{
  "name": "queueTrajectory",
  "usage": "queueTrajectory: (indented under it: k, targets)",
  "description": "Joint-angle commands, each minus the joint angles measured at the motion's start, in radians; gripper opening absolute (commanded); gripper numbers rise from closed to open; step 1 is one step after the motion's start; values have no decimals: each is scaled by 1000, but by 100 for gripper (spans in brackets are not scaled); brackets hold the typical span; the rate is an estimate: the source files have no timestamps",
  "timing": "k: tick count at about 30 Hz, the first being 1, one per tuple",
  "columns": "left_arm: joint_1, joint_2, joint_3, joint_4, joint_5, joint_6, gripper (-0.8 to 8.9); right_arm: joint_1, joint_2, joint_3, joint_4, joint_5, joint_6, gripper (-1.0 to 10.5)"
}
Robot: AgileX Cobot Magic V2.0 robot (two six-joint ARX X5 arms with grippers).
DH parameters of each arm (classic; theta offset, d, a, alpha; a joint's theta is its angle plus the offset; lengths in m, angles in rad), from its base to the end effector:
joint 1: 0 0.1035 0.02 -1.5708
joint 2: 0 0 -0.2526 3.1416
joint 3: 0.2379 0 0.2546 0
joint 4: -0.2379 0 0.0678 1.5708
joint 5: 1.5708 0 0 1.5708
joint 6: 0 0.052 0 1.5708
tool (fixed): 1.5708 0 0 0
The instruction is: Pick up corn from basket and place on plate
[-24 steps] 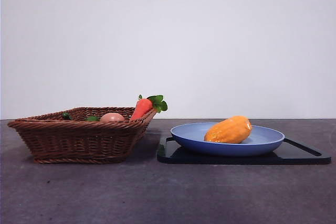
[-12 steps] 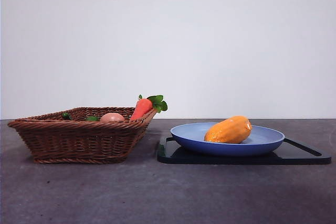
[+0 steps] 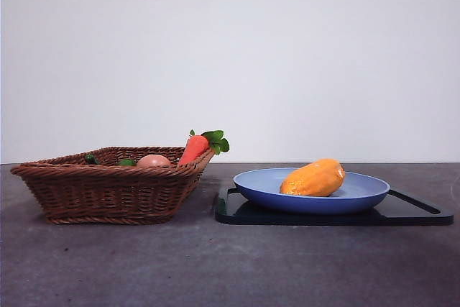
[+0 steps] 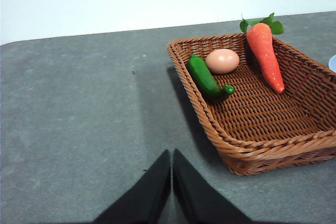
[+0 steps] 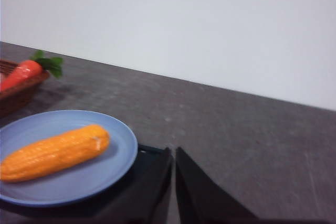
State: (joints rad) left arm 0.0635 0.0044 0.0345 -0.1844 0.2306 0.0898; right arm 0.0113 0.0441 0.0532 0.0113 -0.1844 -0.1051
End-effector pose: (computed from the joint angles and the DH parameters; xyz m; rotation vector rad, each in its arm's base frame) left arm 0.1304 -0.0036 0.1538 0.0668 0.1452 -0.1735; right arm 0.1333 0.0110 0.1793 -0.1065 -0.0306 0.1944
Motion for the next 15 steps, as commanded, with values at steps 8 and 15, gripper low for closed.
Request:
queueTrajectory:
  k: [8, 15]
  targets:
    - [3, 0, -10, -52, 1, -2, 8, 0, -40, -44, -67, 36, 38, 2]
    - [3, 0, -10, -52, 1, -2, 8, 0, -40, -44, -175, 35, 45, 2]
